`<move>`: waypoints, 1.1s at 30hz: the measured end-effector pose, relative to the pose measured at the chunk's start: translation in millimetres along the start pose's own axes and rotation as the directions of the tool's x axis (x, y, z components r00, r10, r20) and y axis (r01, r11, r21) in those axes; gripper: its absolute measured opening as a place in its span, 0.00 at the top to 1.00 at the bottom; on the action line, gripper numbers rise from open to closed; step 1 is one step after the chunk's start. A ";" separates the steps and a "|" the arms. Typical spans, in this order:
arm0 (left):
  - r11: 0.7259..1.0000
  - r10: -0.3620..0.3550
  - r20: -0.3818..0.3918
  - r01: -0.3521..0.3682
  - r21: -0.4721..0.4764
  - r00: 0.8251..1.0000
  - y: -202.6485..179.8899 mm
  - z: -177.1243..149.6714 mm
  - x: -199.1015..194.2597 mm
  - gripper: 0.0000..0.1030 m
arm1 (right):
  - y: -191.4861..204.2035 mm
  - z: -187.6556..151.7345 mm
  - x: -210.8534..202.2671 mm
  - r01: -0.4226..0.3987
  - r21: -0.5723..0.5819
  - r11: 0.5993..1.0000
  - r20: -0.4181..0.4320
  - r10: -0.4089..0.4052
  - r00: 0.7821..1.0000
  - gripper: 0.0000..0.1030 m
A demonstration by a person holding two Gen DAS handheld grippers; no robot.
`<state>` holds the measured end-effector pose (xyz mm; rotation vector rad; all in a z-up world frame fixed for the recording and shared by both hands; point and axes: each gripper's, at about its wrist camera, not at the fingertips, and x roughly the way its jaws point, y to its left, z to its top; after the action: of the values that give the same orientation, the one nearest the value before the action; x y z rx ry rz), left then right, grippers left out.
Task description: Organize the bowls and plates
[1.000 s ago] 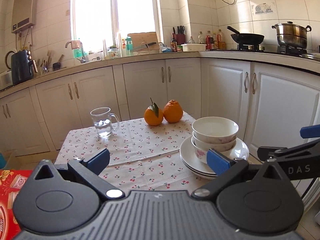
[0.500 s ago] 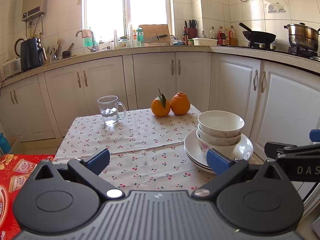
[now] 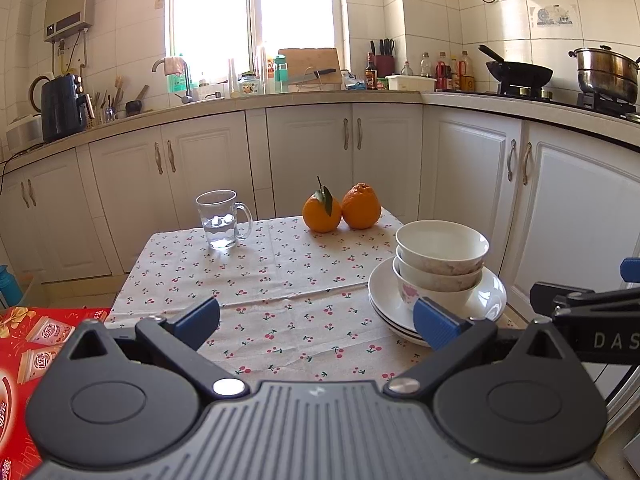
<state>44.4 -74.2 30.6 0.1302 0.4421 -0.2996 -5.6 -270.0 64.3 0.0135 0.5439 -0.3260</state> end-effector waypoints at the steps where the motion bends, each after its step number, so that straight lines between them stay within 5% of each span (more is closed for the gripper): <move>1: 1.000 0.001 0.000 -0.001 0.001 1.000 -0.2 0.0 -0.3 0.01 | -0.4 0.1 0.0 0.000 0.000 1.000 0.001 0.000 1.000 0.00; 33: 1.000 0.009 0.003 -0.009 0.006 1.000 -2.9 0.3 -2.9 0.01 | 0.4 -0.6 -4.9 0.010 -0.007 1.000 0.018 -0.010 1.000 0.00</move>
<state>41.1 -76.3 31.9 0.1374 0.4374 -0.2926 -9.7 -268.1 66.3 0.0015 0.5277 -0.3338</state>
